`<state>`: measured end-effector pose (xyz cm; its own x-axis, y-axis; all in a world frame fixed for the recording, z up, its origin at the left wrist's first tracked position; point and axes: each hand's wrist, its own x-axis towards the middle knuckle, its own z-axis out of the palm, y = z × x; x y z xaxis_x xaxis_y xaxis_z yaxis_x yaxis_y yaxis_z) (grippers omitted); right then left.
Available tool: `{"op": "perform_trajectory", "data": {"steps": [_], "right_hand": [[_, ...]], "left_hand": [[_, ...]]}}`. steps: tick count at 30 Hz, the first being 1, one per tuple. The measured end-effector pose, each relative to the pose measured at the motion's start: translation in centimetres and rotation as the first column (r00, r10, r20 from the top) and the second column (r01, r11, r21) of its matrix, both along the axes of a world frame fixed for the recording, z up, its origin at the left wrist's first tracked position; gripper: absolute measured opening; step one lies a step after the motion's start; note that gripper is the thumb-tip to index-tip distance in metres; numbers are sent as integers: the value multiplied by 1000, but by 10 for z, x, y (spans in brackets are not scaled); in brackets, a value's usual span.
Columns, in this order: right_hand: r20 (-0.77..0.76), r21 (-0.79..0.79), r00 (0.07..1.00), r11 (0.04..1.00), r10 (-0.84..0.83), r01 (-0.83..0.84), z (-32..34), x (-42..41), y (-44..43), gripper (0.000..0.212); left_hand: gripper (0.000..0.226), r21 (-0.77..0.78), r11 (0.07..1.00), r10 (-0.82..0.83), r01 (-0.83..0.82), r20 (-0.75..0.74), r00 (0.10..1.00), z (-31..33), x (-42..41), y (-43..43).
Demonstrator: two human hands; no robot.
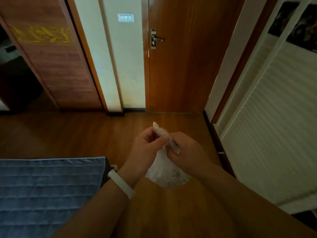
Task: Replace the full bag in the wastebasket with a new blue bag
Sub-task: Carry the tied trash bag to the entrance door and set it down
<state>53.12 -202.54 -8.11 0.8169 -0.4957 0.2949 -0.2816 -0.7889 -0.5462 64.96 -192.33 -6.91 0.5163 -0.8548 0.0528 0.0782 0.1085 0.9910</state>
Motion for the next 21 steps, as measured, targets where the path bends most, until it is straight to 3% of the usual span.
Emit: {"op": "perform_trajectory", "data": {"steps": [12, 21], "right_hand": [[11, 52, 999, 998, 47, -47, -20, 146, -123, 23], [-41, 138, 994, 986, 98, -92, -20, 264, -277, 29]], "left_hand": [[13, 82, 991, 108, -110, 24, 994, -15, 136, -116], [12, 149, 971, 201, -188, -78, 977, -10, 244, -264]]}}
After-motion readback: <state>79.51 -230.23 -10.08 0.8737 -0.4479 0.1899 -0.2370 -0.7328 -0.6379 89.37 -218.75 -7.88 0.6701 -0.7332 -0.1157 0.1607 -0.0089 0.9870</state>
